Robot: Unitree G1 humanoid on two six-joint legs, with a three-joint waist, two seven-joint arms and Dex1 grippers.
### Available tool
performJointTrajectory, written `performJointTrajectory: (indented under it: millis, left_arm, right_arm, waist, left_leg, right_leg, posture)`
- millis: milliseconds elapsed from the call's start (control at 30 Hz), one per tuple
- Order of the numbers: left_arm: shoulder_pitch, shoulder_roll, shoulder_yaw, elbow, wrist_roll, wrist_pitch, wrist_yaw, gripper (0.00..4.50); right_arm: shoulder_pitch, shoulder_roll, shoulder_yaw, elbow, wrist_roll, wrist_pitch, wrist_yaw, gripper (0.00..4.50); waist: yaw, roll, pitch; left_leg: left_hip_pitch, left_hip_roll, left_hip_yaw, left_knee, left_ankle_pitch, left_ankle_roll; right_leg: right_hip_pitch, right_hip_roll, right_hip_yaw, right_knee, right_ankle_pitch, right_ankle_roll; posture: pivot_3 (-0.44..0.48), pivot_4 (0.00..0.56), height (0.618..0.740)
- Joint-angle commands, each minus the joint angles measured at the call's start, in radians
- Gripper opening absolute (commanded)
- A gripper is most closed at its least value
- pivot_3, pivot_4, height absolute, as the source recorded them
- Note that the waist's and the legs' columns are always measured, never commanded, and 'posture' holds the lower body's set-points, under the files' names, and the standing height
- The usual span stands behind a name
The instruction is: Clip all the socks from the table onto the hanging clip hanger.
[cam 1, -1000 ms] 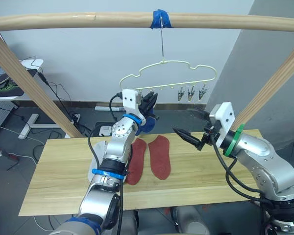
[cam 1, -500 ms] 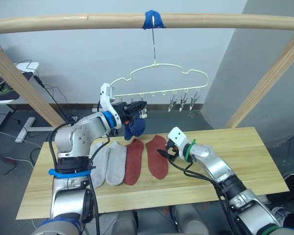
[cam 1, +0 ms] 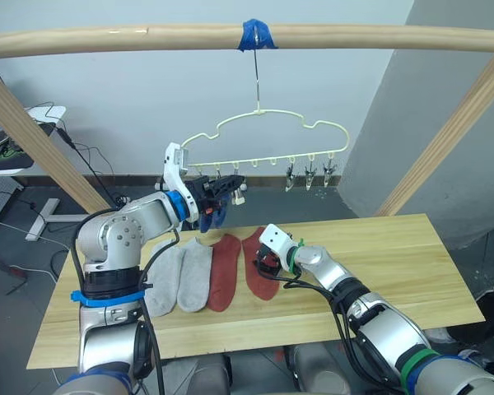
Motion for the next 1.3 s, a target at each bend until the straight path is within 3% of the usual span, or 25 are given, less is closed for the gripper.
performJointTrajectory:
  millis: [33, 200, 367, 467, 767, 867, 1000, 1300]
  left_arm:
    - [0.005, 0.0, 0.016, -0.045, -0.025, 0.013, 0.016, 0.21]
    - [0.013, 0.0, 0.011, -0.049, -0.034, 0.011, 0.023, 0.21]
    - [0.008, -0.005, 0.0, -0.035, -0.029, -0.003, 0.018, 0.21]
    - [0.012, -0.009, -0.002, -0.037, -0.028, -0.007, 0.02, 0.21]
    - [0.014, -0.007, -0.002, -0.036, -0.024, -0.014, 0.014, 0.21]
    - [0.017, -0.008, -0.005, -0.037, -0.022, -0.019, 0.014, 0.21]
    - [0.022, -0.01, -0.008, -0.039, -0.019, -0.024, 0.016, 0.21]
    - [0.03, -0.004, -0.008, -0.042, -0.021, -0.029, 0.018, 0.21]
  right_arm:
    - [0.049, -0.023, 0.006, 0.03, -0.035, -0.011, 0.023, 3.28]
    - [0.077, -0.046, 0.004, -0.005, -0.042, -0.026, 0.041, 1.59]
    - [0.159, -0.123, -0.013, -0.164, -0.023, -0.013, 0.109, 0.03]
    - [0.204, -0.16, -0.018, -0.269, -0.009, 0.023, 0.154, 0.03]
    - [0.366, -0.344, 0.049, -0.692, 0.028, 0.211, 0.475, 0.03]
    - [0.403, -0.373, 0.054, -0.745, 0.026, 0.208, 0.477, 0.03]
    - [0.426, -0.394, 0.057, -0.789, 0.022, 0.238, 0.483, 0.94]
    - [0.427, -0.391, -0.025, -0.959, 0.1, 0.333, 0.467, 3.97]
  waist:
    - [0.001, 0.0, 0.0]
    - [0.004, 0.0, 0.0]
    - [0.023, 0.0, 0.0]
    - [0.025, 0.0, 0.0]
    - [0.024, 0.0, 0.0]
    - [0.023, 0.0, 0.0]
    - [0.022, 0.0, 0.0]
    - [0.024, 0.0, 0.0]
  left_leg:
    - [0.0, 0.0, 0.0, 0.0, 0.0, 0.0]
    - [0.0, 0.0, 0.0, 0.0, 0.0, 0.0]
    - [0.0, 0.0, 0.0, 0.0, 0.0, 0.0]
    - [-0.001, 0.0, 0.0, 0.0, 0.0, 0.0]
    - [-0.001, 0.0, 0.001, 0.0, 0.0, 0.0]
    - [-0.002, 0.0, 0.0, 0.0, 0.0, 0.0]
    - [-0.001, 0.0, 0.001, 0.0, 0.0, 0.0]
    - [-0.002, 0.0, 0.001, 0.0, 0.0, 0.0]
  right_leg:
    - [0.0, 0.0, 0.0, 0.0, 0.0, 0.0]
    - [0.0, 0.0, 0.0, 0.0, 0.0, 0.0]
    - [0.0, 0.0, 0.0, 0.0, 0.0, 0.0]
    - [0.0, 0.0, 0.0, -0.001, 0.0, 0.0]
    - [-0.001, 0.0, 0.0, -0.001, 0.0, 0.0]
    - [-0.001, 0.0, 0.0, -0.002, 0.0, 0.0]
    - [-0.001, 0.0, 0.0, -0.001, 0.0, 0.0]
    - [-0.001, 0.0, 0.0, -0.002, 0.0, 0.0]
  posture:
    - [-0.099, 0.173, 0.74]
    - [-0.104, 0.171, 0.74]
    - [-0.113, 0.166, 0.74]
    - [-0.116, 0.163, 0.74]
    - [-0.121, 0.156, 0.74]
    - [-0.122, 0.155, 0.74]
    - [-0.12, 0.158, 0.74]
    - [-0.12, 0.167, 0.74]
